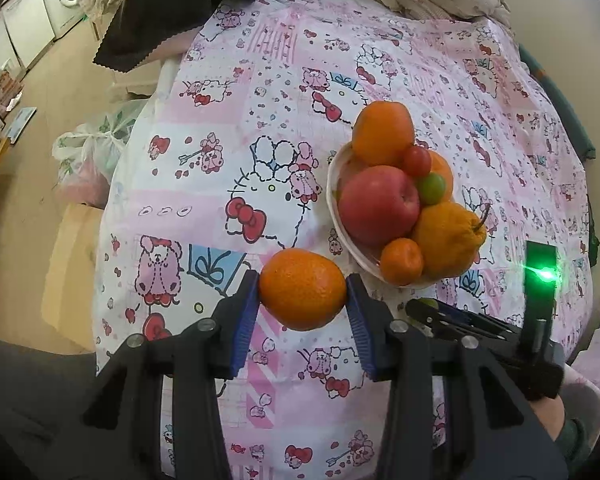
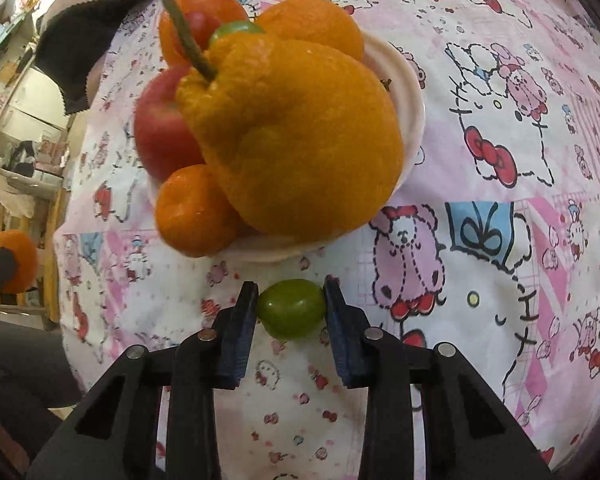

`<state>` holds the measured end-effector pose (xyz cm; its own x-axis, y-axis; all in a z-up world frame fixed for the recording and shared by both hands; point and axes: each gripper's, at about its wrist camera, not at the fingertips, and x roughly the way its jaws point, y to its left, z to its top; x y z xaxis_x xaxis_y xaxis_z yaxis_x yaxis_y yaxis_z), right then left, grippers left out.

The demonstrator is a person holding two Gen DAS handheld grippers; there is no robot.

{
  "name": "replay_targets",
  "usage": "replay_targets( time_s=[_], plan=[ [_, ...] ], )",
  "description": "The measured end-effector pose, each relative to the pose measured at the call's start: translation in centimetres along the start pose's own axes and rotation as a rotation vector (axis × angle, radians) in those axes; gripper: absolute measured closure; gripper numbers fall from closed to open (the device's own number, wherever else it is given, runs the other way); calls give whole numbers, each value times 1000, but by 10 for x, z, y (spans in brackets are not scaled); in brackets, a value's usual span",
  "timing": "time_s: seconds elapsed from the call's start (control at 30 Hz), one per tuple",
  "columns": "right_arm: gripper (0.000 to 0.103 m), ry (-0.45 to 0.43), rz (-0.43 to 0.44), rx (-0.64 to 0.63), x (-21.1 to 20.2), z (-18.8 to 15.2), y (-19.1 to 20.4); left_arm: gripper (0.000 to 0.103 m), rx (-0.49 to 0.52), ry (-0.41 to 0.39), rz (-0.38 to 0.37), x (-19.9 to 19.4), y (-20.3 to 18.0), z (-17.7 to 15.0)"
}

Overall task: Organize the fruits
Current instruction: 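Carry the mandarin with the left gripper onto the plate while the right gripper carries the lime there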

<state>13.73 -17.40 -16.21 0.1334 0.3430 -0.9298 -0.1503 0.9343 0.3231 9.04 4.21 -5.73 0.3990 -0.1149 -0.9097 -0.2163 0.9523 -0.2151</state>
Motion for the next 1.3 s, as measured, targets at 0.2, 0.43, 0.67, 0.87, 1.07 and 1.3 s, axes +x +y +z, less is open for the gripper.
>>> replay_targets(
  time_s=[0.2,0.43,0.67,0.87,1.07,1.3],
  plan=[
    [68,-51,67,-59,-31,-10,28,64,-21,-10,-17,-6,3,2],
    [68,-197,-63,-156,-53,23,79,64,-42,-28,-85,-21,2,8],
    [68,-164,-300,-339,-25,51,102,64,-112,-23,-101,-29,22,15],
    [64,-158,-405,-417,-11,51,116,64,-166,-39,-94,-33,35,22],
    [43,-202,-288,-396,-39,40,110,64,-172,-41,-90,-33,38,23],
    [40,-211,-119,-289,-92,4,69,64,-161,-33,-49,-23,38,19]
  ],
)
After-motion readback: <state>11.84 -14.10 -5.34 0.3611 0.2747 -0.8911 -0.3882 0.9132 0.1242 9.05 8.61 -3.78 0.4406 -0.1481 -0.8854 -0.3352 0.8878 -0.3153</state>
